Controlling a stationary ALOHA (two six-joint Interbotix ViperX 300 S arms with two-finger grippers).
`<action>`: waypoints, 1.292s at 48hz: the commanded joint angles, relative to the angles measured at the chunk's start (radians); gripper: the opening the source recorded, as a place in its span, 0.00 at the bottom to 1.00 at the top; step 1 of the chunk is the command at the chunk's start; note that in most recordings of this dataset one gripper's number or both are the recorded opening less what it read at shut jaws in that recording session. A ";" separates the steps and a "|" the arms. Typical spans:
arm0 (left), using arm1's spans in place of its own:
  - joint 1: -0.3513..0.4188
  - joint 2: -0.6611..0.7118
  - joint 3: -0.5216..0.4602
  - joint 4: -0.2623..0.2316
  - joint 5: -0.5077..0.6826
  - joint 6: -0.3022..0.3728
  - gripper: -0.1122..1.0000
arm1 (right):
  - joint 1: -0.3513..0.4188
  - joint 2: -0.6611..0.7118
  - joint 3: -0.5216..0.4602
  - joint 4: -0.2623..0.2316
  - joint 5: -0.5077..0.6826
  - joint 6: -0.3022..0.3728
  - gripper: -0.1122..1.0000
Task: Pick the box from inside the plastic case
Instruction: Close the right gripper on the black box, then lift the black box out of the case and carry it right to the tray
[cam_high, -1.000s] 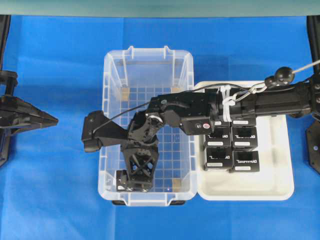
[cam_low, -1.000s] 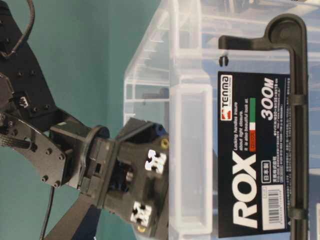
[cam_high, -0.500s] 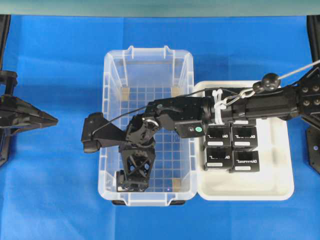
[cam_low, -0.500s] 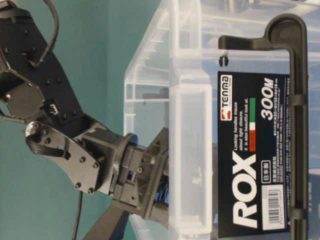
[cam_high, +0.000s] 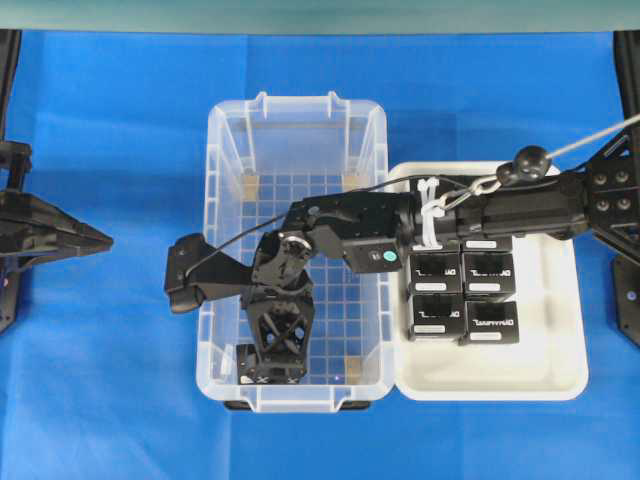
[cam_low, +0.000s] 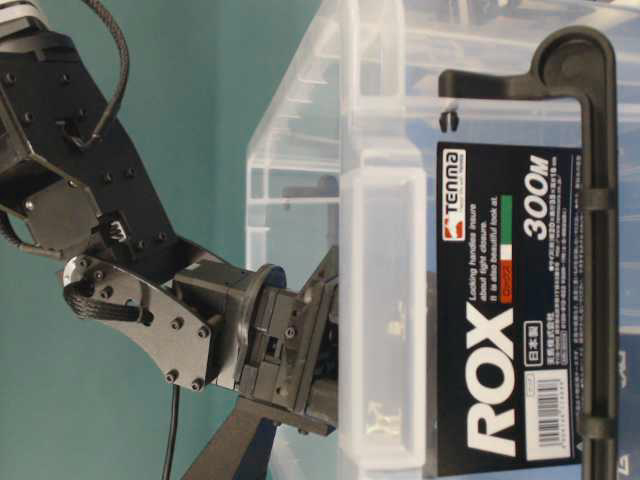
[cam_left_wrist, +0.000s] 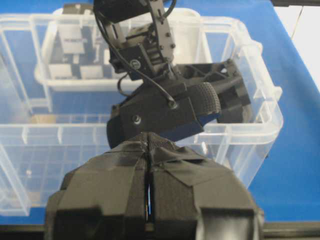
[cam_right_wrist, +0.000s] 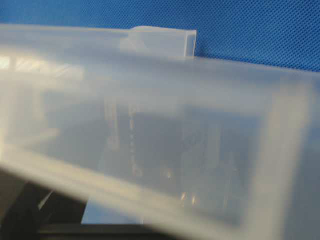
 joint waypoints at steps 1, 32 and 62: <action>0.003 0.003 -0.031 0.003 -0.005 0.000 0.04 | -0.002 0.020 0.012 -0.006 -0.008 -0.002 0.99; 0.015 -0.002 -0.032 0.002 -0.005 0.002 0.04 | -0.029 -0.052 0.006 -0.028 -0.002 -0.002 0.99; 0.015 -0.002 -0.031 0.003 -0.005 0.000 0.04 | -0.009 0.003 0.046 -0.055 -0.097 0.000 0.99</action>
